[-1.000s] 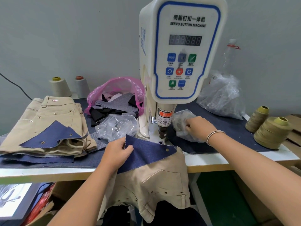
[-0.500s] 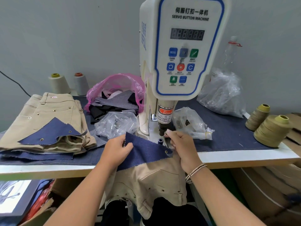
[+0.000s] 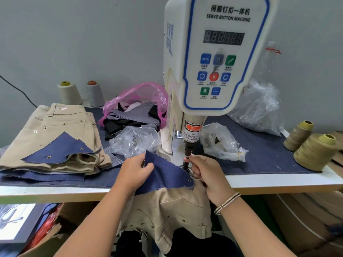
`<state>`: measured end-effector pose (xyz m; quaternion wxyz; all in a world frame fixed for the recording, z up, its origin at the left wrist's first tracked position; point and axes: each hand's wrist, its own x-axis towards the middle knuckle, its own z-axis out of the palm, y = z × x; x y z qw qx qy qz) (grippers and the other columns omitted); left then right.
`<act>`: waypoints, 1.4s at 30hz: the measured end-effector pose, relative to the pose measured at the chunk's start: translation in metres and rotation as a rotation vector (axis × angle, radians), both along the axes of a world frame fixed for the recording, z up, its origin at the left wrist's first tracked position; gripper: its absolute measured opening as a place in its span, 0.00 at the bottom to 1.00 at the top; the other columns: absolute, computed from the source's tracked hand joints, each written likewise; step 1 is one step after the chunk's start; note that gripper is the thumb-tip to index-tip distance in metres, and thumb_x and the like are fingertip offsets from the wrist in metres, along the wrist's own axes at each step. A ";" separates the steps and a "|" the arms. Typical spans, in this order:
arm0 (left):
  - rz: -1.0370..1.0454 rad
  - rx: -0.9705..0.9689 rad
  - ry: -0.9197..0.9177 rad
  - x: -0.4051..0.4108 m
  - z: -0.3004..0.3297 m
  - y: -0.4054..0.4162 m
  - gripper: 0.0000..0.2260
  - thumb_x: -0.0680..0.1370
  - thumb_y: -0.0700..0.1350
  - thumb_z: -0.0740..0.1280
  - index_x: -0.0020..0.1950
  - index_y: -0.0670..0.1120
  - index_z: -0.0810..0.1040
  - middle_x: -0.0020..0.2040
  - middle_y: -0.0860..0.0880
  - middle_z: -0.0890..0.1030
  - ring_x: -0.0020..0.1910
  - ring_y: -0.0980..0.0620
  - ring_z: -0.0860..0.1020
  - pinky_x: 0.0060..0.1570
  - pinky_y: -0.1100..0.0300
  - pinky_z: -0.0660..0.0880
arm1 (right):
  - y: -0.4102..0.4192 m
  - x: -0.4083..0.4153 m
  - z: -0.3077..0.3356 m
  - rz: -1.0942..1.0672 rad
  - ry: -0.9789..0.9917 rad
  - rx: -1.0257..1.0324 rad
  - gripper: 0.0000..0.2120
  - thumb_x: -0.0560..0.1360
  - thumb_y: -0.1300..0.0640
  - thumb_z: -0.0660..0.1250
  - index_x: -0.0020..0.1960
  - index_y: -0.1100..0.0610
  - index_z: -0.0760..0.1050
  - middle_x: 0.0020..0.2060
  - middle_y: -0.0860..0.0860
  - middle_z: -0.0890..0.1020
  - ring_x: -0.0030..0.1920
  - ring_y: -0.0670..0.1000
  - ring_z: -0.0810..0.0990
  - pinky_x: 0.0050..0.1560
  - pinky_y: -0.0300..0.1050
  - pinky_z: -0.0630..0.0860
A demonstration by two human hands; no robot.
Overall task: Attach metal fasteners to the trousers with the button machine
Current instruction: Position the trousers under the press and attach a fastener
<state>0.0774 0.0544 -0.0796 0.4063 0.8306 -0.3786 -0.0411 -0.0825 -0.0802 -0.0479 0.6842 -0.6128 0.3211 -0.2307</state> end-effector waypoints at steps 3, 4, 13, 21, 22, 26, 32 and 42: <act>0.008 -0.009 -0.007 -0.001 0.000 0.000 0.16 0.74 0.39 0.66 0.31 0.45 0.61 0.27 0.51 0.65 0.29 0.52 0.63 0.32 0.54 0.60 | -0.001 0.002 0.003 0.059 -0.011 0.047 0.14 0.78 0.57 0.62 0.38 0.57 0.82 0.20 0.46 0.65 0.20 0.43 0.59 0.21 0.32 0.58; 0.010 -0.009 -0.013 -0.001 0.000 0.000 0.17 0.74 0.39 0.66 0.31 0.46 0.61 0.27 0.51 0.64 0.29 0.52 0.62 0.32 0.54 0.60 | -0.001 0.001 0.004 0.070 -0.023 0.072 0.14 0.79 0.57 0.61 0.40 0.58 0.81 0.21 0.47 0.65 0.20 0.43 0.59 0.21 0.33 0.58; 0.022 -0.001 -0.015 0.000 -0.001 -0.001 0.17 0.74 0.40 0.66 0.30 0.47 0.61 0.26 0.53 0.63 0.28 0.54 0.62 0.30 0.59 0.58 | -0.006 -0.004 0.010 0.151 -0.130 0.278 0.15 0.79 0.59 0.56 0.44 0.64 0.79 0.21 0.49 0.70 0.18 0.44 0.60 0.22 0.34 0.59; 0.019 0.000 -0.021 0.001 -0.003 -0.001 0.18 0.73 0.40 0.67 0.30 0.46 0.60 0.26 0.53 0.63 0.27 0.54 0.61 0.30 0.57 0.58 | -0.009 -0.003 0.008 0.236 -0.157 0.292 0.16 0.81 0.61 0.51 0.46 0.63 0.77 0.20 0.48 0.71 0.16 0.43 0.62 0.21 0.34 0.59; 0.018 0.000 -0.022 0.001 -0.003 -0.001 0.18 0.73 0.40 0.67 0.30 0.47 0.60 0.26 0.53 0.63 0.27 0.54 0.61 0.30 0.58 0.58 | -0.008 -0.004 0.007 0.217 -0.155 0.258 0.15 0.80 0.60 0.53 0.46 0.63 0.77 0.20 0.48 0.71 0.17 0.44 0.62 0.21 0.35 0.59; 0.020 -0.002 -0.024 0.002 -0.003 -0.001 0.18 0.74 0.40 0.67 0.30 0.47 0.59 0.26 0.53 0.62 0.27 0.55 0.60 0.28 0.60 0.57 | -0.004 -0.003 0.000 0.143 -0.138 0.118 0.12 0.78 0.57 0.59 0.43 0.57 0.80 0.23 0.50 0.70 0.20 0.45 0.59 0.22 0.36 0.59; 0.010 -0.008 -0.019 0.001 -0.002 -0.001 0.17 0.74 0.40 0.66 0.30 0.47 0.61 0.26 0.53 0.63 0.27 0.55 0.62 0.29 0.61 0.58 | -0.003 -0.002 -0.001 0.135 -0.123 0.053 0.12 0.78 0.58 0.62 0.40 0.53 0.81 0.23 0.49 0.68 0.21 0.44 0.59 0.22 0.34 0.58; 0.013 -0.025 -0.029 0.003 -0.006 -0.001 0.18 0.73 0.40 0.67 0.30 0.47 0.60 0.25 0.54 0.63 0.26 0.56 0.61 0.29 0.61 0.58 | 0.003 -0.002 0.002 0.100 -0.061 -0.017 0.15 0.77 0.57 0.63 0.34 0.48 0.81 0.22 0.48 0.68 0.21 0.43 0.61 0.22 0.33 0.60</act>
